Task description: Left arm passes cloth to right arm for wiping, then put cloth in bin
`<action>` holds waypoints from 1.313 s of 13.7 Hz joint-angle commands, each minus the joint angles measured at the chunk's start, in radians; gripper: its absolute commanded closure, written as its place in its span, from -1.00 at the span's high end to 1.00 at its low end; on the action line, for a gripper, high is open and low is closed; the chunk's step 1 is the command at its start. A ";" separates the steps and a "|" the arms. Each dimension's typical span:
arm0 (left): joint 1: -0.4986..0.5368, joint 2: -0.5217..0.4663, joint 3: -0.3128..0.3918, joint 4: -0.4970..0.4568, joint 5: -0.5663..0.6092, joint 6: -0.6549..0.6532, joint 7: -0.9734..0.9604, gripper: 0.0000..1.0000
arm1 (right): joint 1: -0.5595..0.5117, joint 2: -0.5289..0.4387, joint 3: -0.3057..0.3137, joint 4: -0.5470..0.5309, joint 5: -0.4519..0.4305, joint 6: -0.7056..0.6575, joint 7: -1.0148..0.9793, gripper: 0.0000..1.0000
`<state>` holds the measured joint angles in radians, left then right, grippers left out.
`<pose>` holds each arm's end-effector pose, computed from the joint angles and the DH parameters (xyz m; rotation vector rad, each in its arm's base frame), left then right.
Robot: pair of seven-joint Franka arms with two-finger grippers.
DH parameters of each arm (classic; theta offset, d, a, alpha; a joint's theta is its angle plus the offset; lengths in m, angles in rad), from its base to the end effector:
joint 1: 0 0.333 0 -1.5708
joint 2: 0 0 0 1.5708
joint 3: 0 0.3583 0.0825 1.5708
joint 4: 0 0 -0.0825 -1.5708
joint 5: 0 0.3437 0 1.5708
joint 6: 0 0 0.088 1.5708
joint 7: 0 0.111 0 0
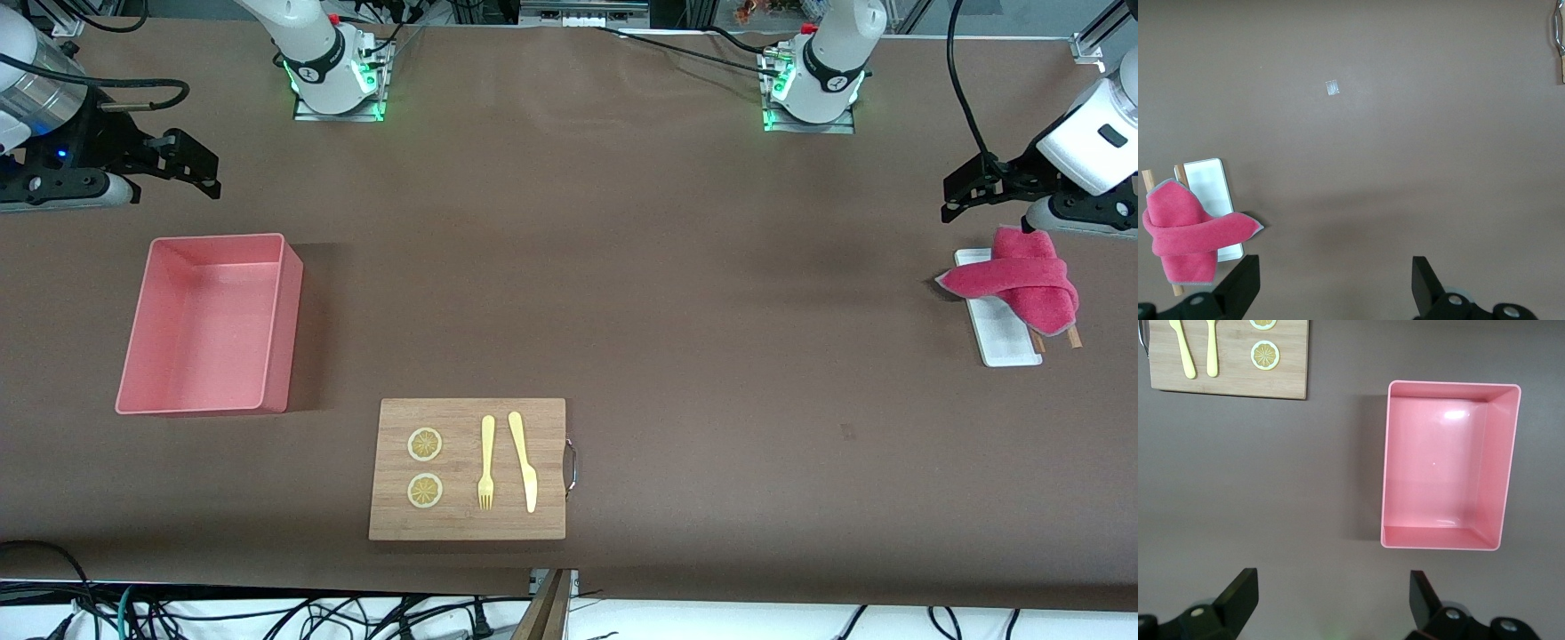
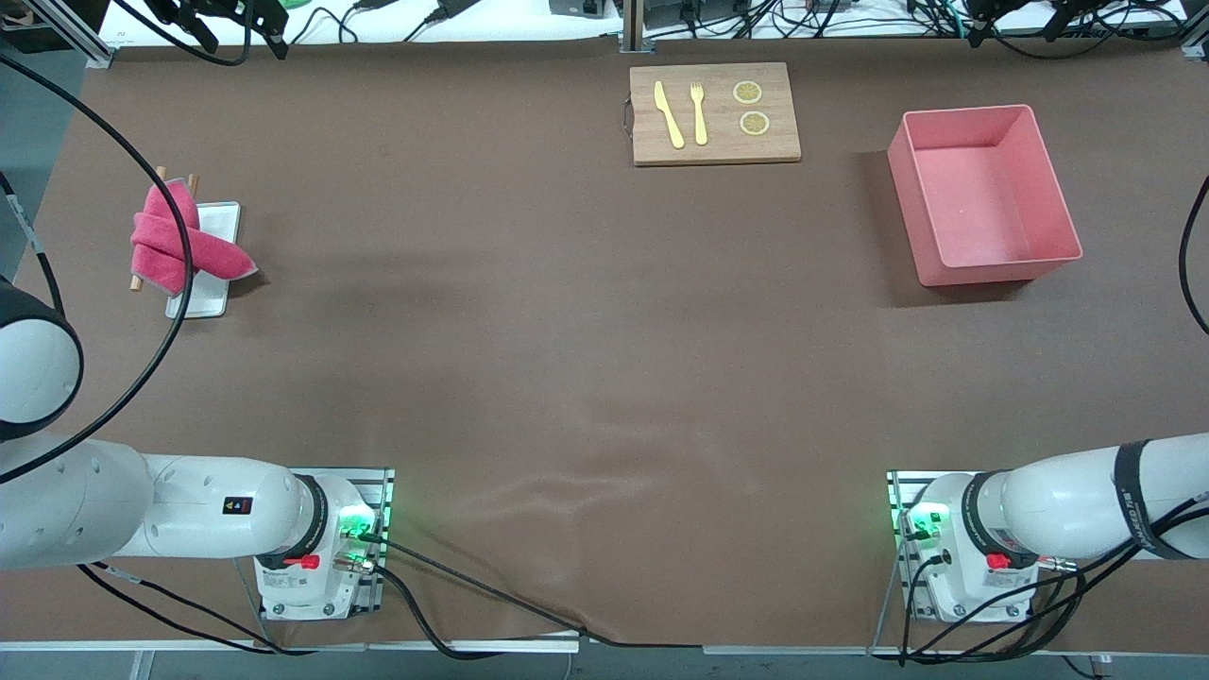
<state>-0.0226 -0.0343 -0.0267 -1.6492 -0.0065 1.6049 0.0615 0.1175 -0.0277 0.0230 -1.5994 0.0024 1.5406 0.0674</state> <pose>0.5034 -0.0258 0.6493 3.1311 -0.1732 -0.0156 0.4958 0.0706 0.6620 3.1376 0.1148 -0.0489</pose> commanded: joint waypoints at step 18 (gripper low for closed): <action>0.000 -0.009 -0.001 -0.004 -0.003 -0.051 -0.012 1.00 | -0.007 -0.015 0.002 -0.013 0.010 -0.002 -0.011 0.99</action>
<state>-0.0235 -0.0346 -0.0263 -1.6552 -0.0065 1.5663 0.0607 0.1174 -0.0277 0.0229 -1.5994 0.0024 1.5408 0.0674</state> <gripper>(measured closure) 0.000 0.000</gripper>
